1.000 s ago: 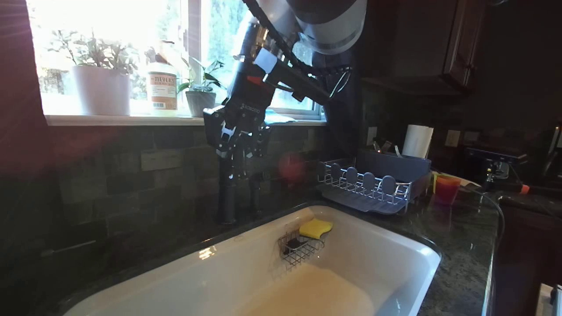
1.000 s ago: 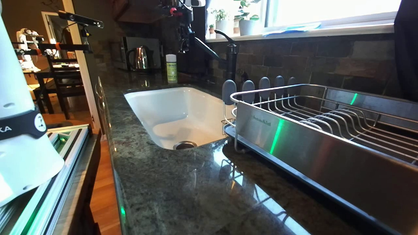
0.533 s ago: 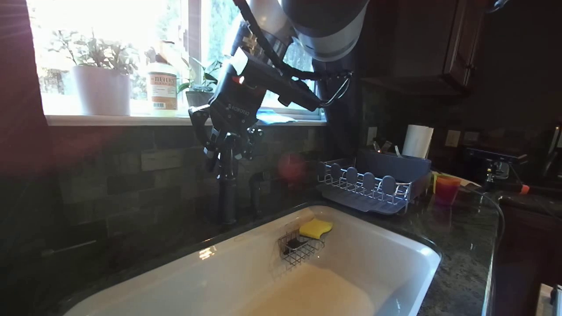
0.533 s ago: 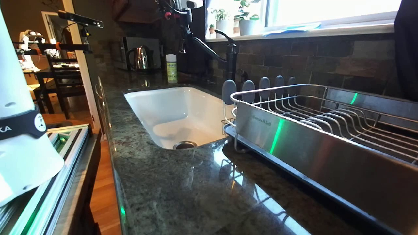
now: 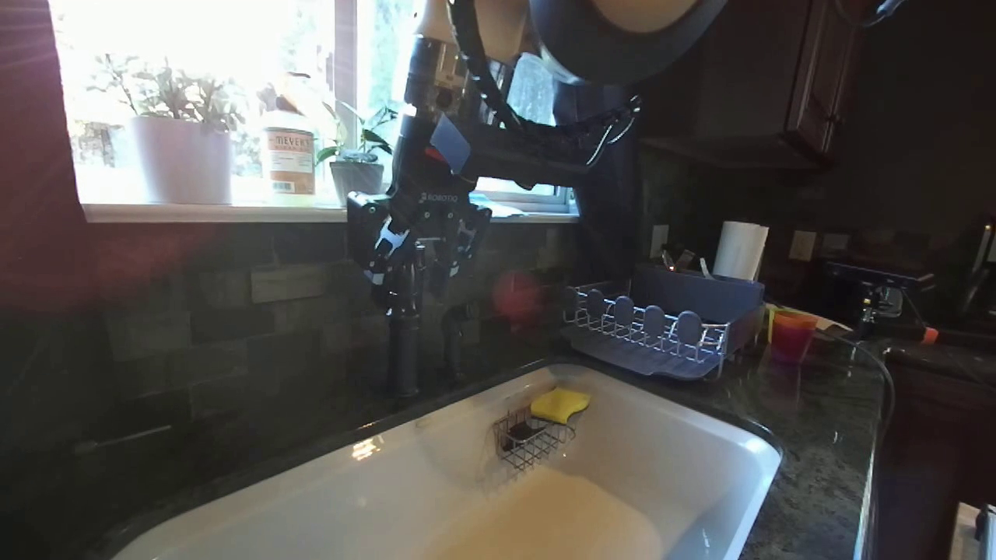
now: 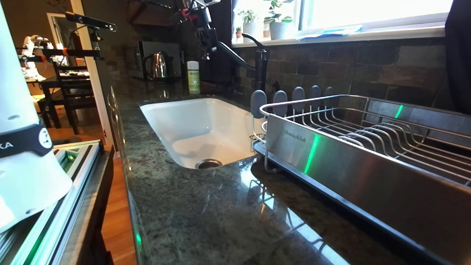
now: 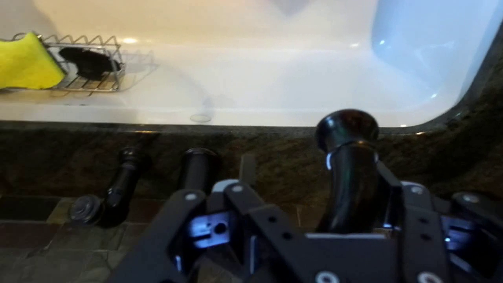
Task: Move the faucet to the left then push the faucet handle upwards.
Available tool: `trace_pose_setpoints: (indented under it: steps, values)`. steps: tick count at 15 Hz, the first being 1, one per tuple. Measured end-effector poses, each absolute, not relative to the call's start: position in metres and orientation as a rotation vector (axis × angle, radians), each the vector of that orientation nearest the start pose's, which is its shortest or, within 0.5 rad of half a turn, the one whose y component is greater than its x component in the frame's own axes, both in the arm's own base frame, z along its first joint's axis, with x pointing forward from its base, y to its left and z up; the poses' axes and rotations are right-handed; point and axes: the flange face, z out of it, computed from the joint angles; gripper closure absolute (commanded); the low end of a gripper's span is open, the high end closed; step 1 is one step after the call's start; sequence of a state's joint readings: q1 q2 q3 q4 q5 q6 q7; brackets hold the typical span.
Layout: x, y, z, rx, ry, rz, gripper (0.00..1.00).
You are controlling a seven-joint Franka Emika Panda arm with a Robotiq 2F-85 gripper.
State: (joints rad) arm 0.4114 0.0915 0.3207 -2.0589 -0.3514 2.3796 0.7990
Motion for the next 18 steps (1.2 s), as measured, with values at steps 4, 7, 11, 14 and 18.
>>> trace_pose_setpoints:
  steps: [4, 7, 11, 14, 18]
  values:
    - [0.430, 0.378, 0.434, -3.218, -0.308, -0.629, 0.00]
    - [0.413, 0.372, 0.451, -3.233, -0.366, -0.521, 0.00]
    - [0.396, 0.346, 0.484, -3.252, -0.378, -0.356, 0.00]
    - [0.400, 0.317, 0.500, -3.259, -0.326, -0.307, 0.00]
    - [0.423, 0.284, 0.482, -3.213, -0.227, -0.239, 0.00]
